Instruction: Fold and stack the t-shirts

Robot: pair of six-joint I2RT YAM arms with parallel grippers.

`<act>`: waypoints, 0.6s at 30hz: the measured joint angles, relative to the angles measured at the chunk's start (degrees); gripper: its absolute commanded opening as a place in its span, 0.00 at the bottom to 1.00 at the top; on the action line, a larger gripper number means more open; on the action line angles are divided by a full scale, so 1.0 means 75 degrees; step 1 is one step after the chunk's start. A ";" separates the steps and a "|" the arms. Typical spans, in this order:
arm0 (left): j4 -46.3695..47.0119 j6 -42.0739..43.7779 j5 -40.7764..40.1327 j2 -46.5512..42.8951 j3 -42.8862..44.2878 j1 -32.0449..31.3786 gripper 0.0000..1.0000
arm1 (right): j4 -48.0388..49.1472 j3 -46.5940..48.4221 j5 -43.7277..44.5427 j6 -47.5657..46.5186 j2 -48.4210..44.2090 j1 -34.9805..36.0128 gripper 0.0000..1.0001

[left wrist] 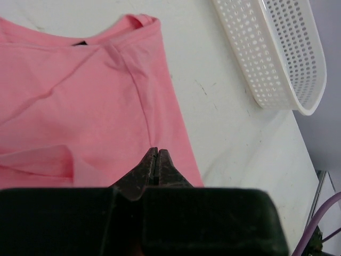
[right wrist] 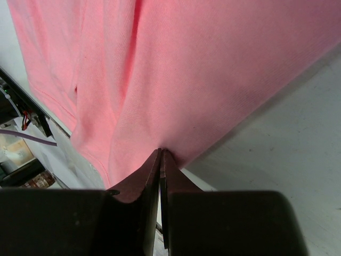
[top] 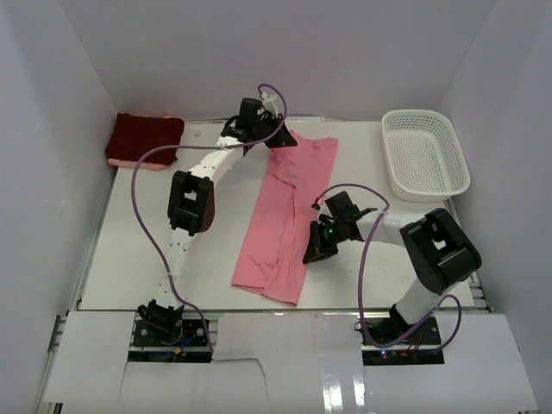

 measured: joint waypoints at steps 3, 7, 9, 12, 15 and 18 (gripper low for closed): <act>-0.0047 0.0070 0.0079 0.0286 0.0140 -0.0280 0.00 | 0.0000 0.0000 0.0000 0.0003 0.0000 0.0000 0.08; -0.0064 0.0146 0.0128 0.0691 0.0204 -0.0405 0.00 | -0.0003 -0.0003 -0.0003 0.0003 -0.0003 0.0000 0.08; -0.0067 0.0184 0.0093 0.0880 0.0192 -0.0364 0.00 | -0.0015 -0.0003 0.0006 0.0003 -0.0015 0.0000 0.08; -0.0064 0.0280 -0.0096 0.1119 0.0140 -0.0289 0.00 | -0.0093 -0.0015 0.0047 0.0000 -0.0064 0.0000 0.08; -0.0085 0.0353 -0.0391 0.1180 0.0006 -0.0213 0.00 | -0.0181 -0.0047 0.0102 0.0000 -0.0137 0.0000 0.08; -0.0044 0.0428 -0.0621 0.1180 -0.0044 -0.0175 0.00 | -0.0262 -0.0087 0.0187 -0.0003 -0.0216 0.0000 0.08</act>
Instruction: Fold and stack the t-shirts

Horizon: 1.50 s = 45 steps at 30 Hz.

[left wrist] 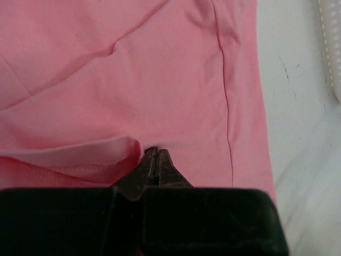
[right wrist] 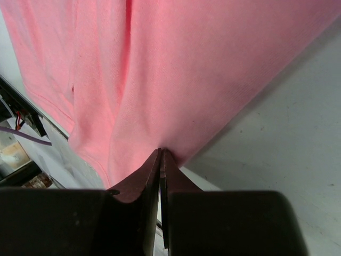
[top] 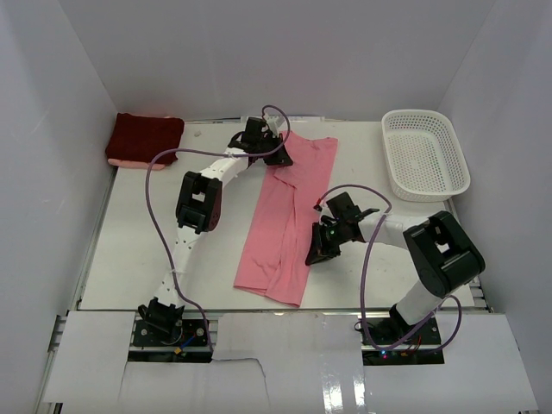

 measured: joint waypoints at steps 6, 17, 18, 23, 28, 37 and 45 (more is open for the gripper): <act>0.0055 0.0149 -0.0399 -0.0012 -0.0003 -0.0009 0.00 | -0.0172 -0.0137 0.0111 -0.0076 -0.0195 0.0000 0.08; 0.0195 0.0105 -0.0871 -0.0268 -0.0425 0.0350 0.00 | -0.0694 -0.0140 0.0172 -0.0385 -0.0315 -0.0478 0.08; 0.0204 0.0090 -0.0877 -0.0286 -0.0460 0.0428 0.00 | -0.0723 -0.0137 0.0163 -0.0423 -0.0315 -0.0536 0.08; 0.0227 0.0061 -0.0933 -0.0388 -0.0612 0.0775 0.00 | -0.0976 0.0058 0.0213 -0.0664 -0.0219 -0.0772 0.08; 0.0227 0.0067 -0.1128 -0.0542 -0.0825 0.0912 0.00 | -0.1346 0.0685 0.0265 -0.0933 0.0256 -0.0950 0.08; 0.0265 0.0017 -0.1139 -0.0571 -0.0868 0.0918 0.01 | -0.1807 0.1568 0.0224 -0.1285 0.0740 -0.0956 0.36; -0.0035 -0.0143 -0.0903 -0.0685 -0.0819 0.0880 0.17 | -0.2311 0.3174 0.0198 -0.1373 0.0766 -0.0956 0.39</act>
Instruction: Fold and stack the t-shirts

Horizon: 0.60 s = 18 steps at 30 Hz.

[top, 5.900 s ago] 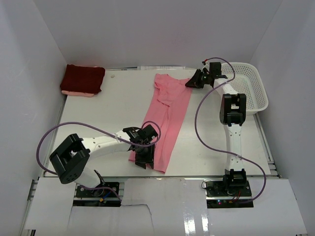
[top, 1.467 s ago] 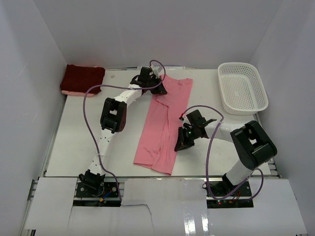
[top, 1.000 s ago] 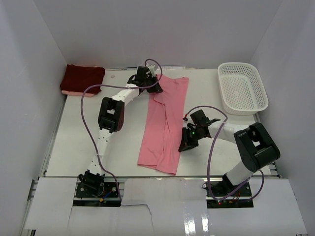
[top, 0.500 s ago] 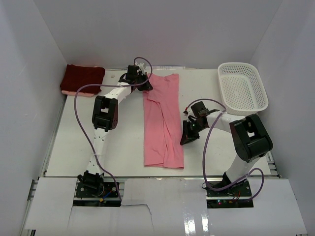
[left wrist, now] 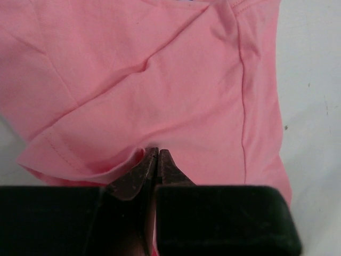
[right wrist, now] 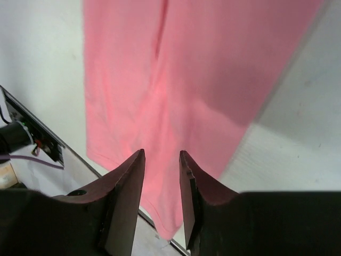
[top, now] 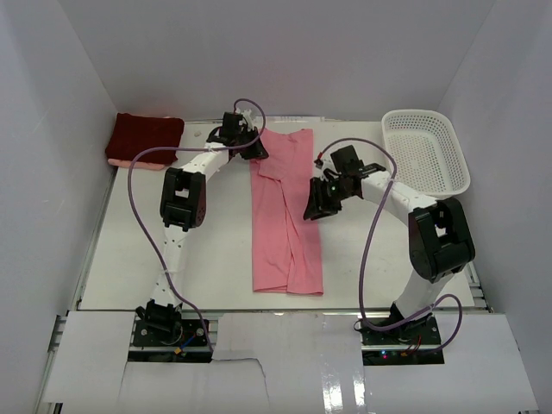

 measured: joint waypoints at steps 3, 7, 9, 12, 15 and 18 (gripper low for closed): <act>-0.0169 -0.0085 0.0079 -0.0198 -0.0006 -0.0032 0.18 | -0.0064 0.1070 -0.0029 0.0003 0.0294 -0.0009 0.51; -0.0201 -0.0169 0.0111 -0.0854 -0.0216 -0.0102 0.22 | 0.0012 0.2952 -0.0073 -0.0114 0.1422 -0.0090 0.52; -0.0166 -0.0195 0.0105 -0.1294 -0.0399 -0.0137 0.23 | 0.0006 0.4092 -0.0119 -0.0131 0.2288 -0.0172 0.49; -0.0029 -0.0192 0.0082 -0.1950 -0.0755 -0.0184 0.25 | 0.0195 0.5572 -0.0219 -0.0082 0.3634 -0.0338 0.22; 0.0146 -0.0189 0.0052 -0.2305 -0.0877 -0.0207 0.24 | 0.0466 0.6691 -0.0323 0.0181 0.4843 -0.0542 0.08; 0.0262 -0.0169 0.0038 -0.2311 -0.0898 -0.0233 0.23 | 0.0784 0.7184 -0.0449 0.0493 0.5625 -0.0752 0.08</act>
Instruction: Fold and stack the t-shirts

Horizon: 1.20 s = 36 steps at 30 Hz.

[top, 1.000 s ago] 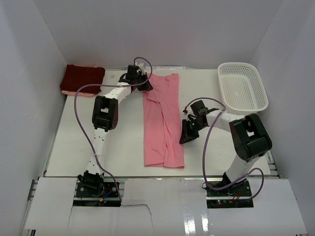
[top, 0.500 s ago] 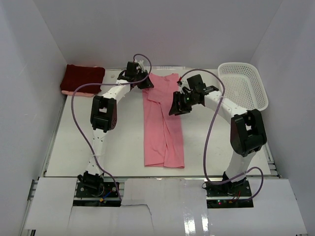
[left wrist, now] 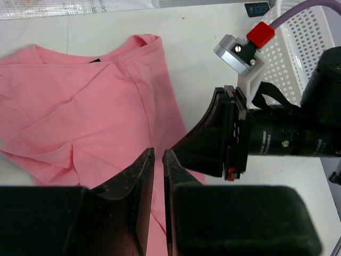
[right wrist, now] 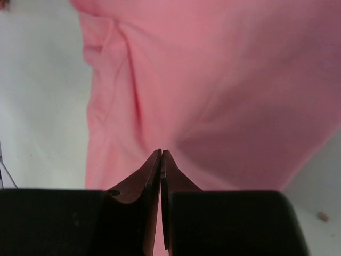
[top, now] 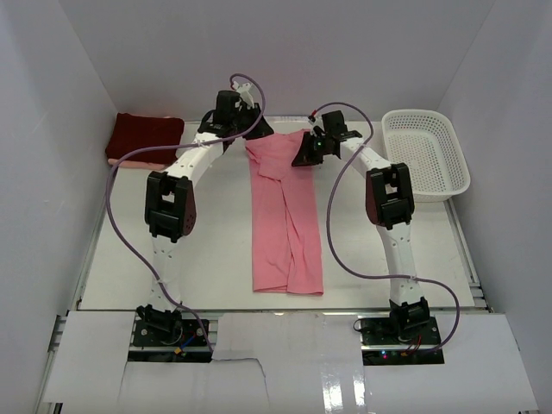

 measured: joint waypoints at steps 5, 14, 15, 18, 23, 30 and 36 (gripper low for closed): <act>0.0000 0.0096 -0.0099 0.0198 -0.0070 -0.0050 0.22 | 0.0816 -0.0131 -0.0134 0.0434 0.0487 -0.0335 0.08; 0.0067 0.0460 -0.0510 0.0941 -0.0052 -0.0262 0.20 | 0.2052 -0.0067 -0.0399 0.0924 0.0857 -0.0627 0.08; 0.0085 0.0498 -0.0560 0.1023 -0.0035 -0.0283 0.19 | 0.2142 -0.0064 -0.0423 0.0976 0.0906 -0.0627 0.08; 0.0146 0.0583 -0.0714 0.1291 0.0023 -0.0323 0.18 | 0.2311 -0.0064 -0.0536 0.1075 0.1023 -0.0627 0.08; 0.0195 0.0708 -0.1035 0.1664 0.0108 -0.0350 0.16 | 0.2515 -0.0067 -0.0562 0.1192 0.1035 -0.0627 0.08; 0.0254 0.0877 -0.1606 0.1746 0.0102 -0.0335 0.15 | 0.2716 -0.0067 -0.0595 0.1317 0.1122 -0.0627 0.08; 0.0294 0.1029 -0.2066 0.1734 -0.0070 -0.0335 0.15 | 0.2769 -0.0067 -0.0595 0.1349 0.1131 -0.0629 0.08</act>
